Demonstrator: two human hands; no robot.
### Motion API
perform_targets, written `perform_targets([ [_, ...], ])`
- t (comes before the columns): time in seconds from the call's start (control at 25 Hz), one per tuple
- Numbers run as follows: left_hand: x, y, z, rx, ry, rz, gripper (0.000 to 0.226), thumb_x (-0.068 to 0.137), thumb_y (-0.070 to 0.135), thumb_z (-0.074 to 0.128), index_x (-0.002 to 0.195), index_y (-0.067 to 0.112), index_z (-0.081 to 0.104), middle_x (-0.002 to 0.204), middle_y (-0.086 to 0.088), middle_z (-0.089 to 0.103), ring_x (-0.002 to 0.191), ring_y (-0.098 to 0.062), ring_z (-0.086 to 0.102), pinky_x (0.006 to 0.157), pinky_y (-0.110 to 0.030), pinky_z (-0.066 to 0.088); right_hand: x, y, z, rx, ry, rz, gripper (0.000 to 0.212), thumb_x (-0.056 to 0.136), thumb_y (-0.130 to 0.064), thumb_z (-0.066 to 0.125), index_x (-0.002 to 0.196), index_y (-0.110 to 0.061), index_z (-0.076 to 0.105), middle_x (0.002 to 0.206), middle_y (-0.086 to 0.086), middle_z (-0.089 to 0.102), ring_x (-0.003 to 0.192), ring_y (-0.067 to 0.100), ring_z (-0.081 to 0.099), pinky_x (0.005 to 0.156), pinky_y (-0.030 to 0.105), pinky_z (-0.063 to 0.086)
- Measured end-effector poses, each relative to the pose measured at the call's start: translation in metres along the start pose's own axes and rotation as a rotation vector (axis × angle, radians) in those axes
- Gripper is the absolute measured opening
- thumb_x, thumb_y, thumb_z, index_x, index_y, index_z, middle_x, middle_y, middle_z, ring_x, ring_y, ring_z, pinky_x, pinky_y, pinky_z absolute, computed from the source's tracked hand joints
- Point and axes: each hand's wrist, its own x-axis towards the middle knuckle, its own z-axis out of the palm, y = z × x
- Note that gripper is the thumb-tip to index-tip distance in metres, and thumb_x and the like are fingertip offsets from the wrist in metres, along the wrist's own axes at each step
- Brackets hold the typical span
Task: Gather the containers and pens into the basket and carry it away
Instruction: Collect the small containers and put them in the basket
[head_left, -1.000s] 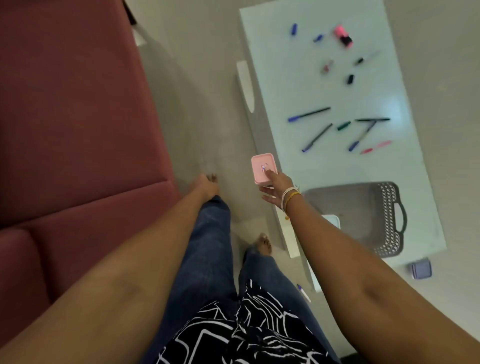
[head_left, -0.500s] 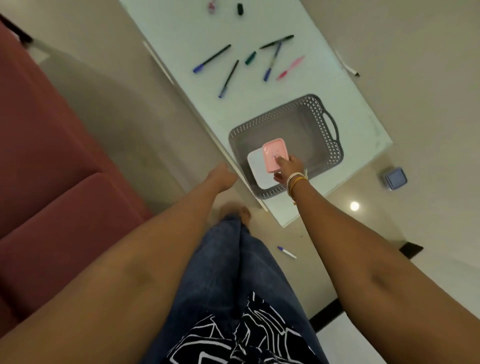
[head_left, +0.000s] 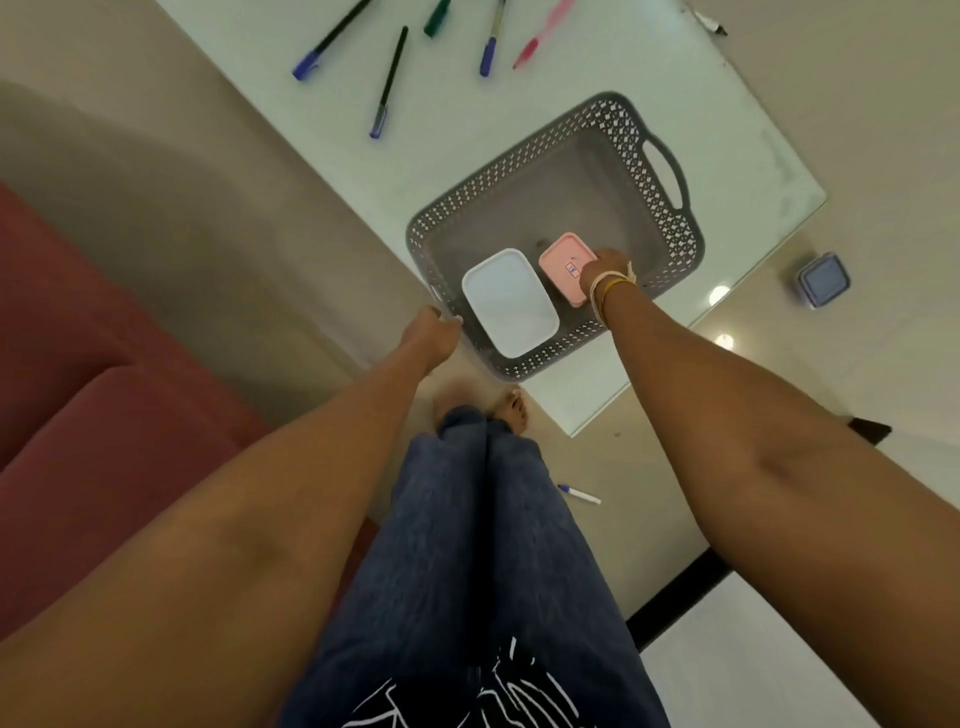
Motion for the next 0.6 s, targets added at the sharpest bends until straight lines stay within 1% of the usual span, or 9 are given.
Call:
perform_targets([
  [0.04,0.005,0.002,0.002,-0.001,-0.007,0.003,0.045,0.098,0.035,0.041,0.136,0.010,0.041,0.125,-0.011,0.059,0.108,-0.031,0.062,0.077,-0.039,0.048,0.003,0.000,0.001,-0.038,-0.029,0.027,0.041,0.098,-0.010,0.048,0.138,0.000,0.047,0.141,0.015,0.052,0.128,0.033,0.051,0.084,0.029,0.048],
  [0.08,0.010,0.004,0.003,0.005,-0.006,0.014,0.039,0.099,0.034,0.041,0.128,0.008,0.047,0.117,-0.009,0.062,0.102,-0.030,0.064,0.075,-0.038,0.048,0.004,-0.002,0.002,-0.090,-0.044,0.053,0.046,0.100,-0.017,0.048,0.142,0.000,0.041,0.146,0.014,0.046,0.134,0.032,0.045,0.100,0.031,0.045],
  [0.12,0.012,0.006,0.004,0.020,-0.002,0.021,0.030,0.099,0.030,0.041,0.117,0.008,0.051,0.109,-0.008,0.061,0.095,-0.030,0.065,0.072,-0.037,0.047,0.004,-0.003,0.000,-0.137,-0.037,0.063,0.051,0.101,-0.023,0.046,0.145,0.000,0.036,0.151,0.013,0.040,0.139,0.031,0.038,0.111,0.034,0.036],
  [0.16,0.013,0.008,0.004,0.037,-0.001,0.025,0.022,0.099,0.026,0.040,0.106,0.009,0.052,0.102,-0.008,0.058,0.087,-0.027,0.061,0.069,-0.037,0.044,0.002,-0.005,-0.003,-0.187,-0.045,0.045,0.055,0.101,-0.027,0.046,0.146,0.000,0.031,0.153,0.013,0.036,0.142,0.030,0.034,0.115,0.034,0.029],
  [0.28,0.007,0.010,-0.001,0.087,-0.009,0.015,0.017,0.098,0.022,0.039,0.096,0.011,0.052,0.097,-0.009,0.057,0.082,-0.024,0.053,0.066,-0.035,0.041,-0.020,-0.014,-0.012,-0.281,-0.135,-0.017,0.053,0.100,-0.013,0.047,0.146,0.006,0.027,0.153,0.019,0.031,0.142,0.034,0.030,0.113,0.035,0.024],
  [0.32,0.002,0.011,-0.004,0.100,-0.010,0.023,0.018,0.097,0.022,0.039,0.097,0.010,0.053,0.099,-0.010,0.060,0.082,-0.024,0.054,0.064,-0.034,0.041,-0.022,-0.007,-0.011,-0.277,-0.123,-0.041,0.052,0.099,-0.010,0.047,0.145,0.006,0.029,0.152,0.020,0.033,0.140,0.036,0.032,0.112,0.036,0.027],
  [0.44,-0.022,0.017,-0.011,0.199,-0.001,0.048,0.024,0.096,0.019,0.040,0.108,0.005,0.056,0.116,-0.014,0.064,0.086,-0.025,0.056,0.060,-0.032,0.041,-0.033,0.008,-0.011,-0.191,0.035,-0.054,0.053,0.088,-0.018,0.060,0.135,0.000,0.043,0.138,0.023,0.050,0.127,0.038,0.050,0.105,0.042,0.042],
  [0.48,-0.034,0.021,-0.013,0.258,0.012,0.077,0.028,0.097,0.017,0.040,0.114,0.002,0.056,0.120,-0.016,0.063,0.090,-0.027,0.057,0.064,-0.035,0.043,-0.036,0.015,-0.011,-0.166,0.047,-0.085,0.051,0.086,-0.019,0.062,0.132,-0.002,0.046,0.134,0.022,0.053,0.123,0.038,0.053,0.101,0.043,0.046],
  [0.6,-0.069,0.037,-0.015,0.398,0.032,0.183,0.034,0.097,0.012,0.040,0.124,-0.004,0.055,0.128,-0.021,0.058,0.113,-0.036,0.056,0.090,-0.040,0.045,-0.075,0.022,-0.027,-0.139,0.024,-0.115,0.048,0.086,-0.018,0.061,0.131,-0.005,0.051,0.130,0.021,0.057,0.119,0.039,0.056,0.095,0.042,0.049],
])
